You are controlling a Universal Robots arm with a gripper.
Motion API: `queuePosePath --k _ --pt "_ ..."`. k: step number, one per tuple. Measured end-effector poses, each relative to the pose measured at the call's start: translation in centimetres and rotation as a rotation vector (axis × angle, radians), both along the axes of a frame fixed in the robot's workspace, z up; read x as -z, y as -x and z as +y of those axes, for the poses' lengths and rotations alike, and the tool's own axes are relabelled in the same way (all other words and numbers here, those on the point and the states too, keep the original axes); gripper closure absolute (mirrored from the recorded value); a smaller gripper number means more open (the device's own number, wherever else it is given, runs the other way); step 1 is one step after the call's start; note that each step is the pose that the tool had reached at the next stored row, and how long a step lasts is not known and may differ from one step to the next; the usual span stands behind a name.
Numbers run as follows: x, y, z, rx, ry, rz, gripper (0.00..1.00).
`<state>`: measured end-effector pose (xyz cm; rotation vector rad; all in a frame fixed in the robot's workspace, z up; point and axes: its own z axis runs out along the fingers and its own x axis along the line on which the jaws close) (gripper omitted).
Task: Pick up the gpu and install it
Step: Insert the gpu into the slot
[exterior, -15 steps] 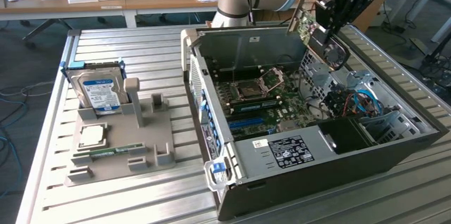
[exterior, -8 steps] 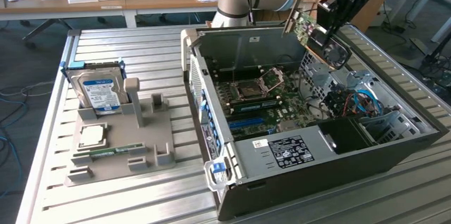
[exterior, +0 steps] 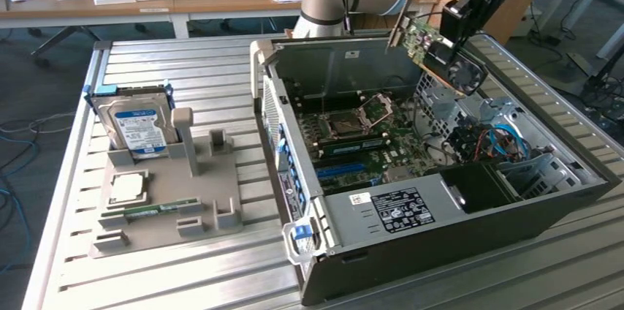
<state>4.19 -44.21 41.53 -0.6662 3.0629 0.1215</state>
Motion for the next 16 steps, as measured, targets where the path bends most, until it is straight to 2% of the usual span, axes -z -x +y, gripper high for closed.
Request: queuePosePath --k 16 --pt "0.04 0.0 0.0 -0.201 0.0004 0.0 0.74"
